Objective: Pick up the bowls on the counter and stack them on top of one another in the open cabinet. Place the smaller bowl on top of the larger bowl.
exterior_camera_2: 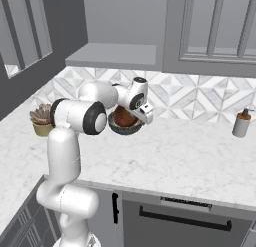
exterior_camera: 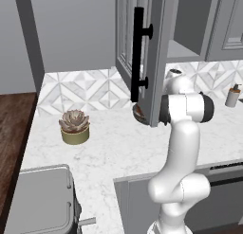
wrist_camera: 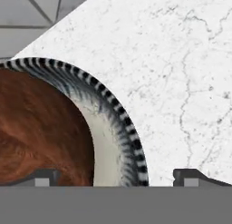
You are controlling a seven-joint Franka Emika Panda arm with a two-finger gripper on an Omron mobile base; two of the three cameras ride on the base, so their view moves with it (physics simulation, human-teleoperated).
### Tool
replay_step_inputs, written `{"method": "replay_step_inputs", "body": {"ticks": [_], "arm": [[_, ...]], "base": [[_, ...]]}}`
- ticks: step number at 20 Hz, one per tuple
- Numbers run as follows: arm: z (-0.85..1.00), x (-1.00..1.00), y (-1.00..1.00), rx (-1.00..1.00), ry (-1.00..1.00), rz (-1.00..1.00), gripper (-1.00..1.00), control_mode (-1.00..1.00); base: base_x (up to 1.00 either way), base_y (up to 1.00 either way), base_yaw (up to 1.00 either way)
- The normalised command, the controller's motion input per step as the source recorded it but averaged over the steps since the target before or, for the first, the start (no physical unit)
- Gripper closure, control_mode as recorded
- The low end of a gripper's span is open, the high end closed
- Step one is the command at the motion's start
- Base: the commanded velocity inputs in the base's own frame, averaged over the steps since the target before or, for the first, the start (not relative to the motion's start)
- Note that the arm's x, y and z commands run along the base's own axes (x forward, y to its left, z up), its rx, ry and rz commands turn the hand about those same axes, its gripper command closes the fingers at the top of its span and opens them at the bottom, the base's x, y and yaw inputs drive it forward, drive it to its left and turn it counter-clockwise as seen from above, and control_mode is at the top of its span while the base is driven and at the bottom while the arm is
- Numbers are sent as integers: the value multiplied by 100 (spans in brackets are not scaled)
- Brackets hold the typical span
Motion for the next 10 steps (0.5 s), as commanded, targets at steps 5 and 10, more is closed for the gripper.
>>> {"method": "replay_step_inputs", "body": {"ticks": [5,10], "arm": [[3,-16,16,-4,11,2,-100,-100],[-50,0,36,-5,19,3,-100,-100]], "base": [[0,0,0],[0,0,0]]}}
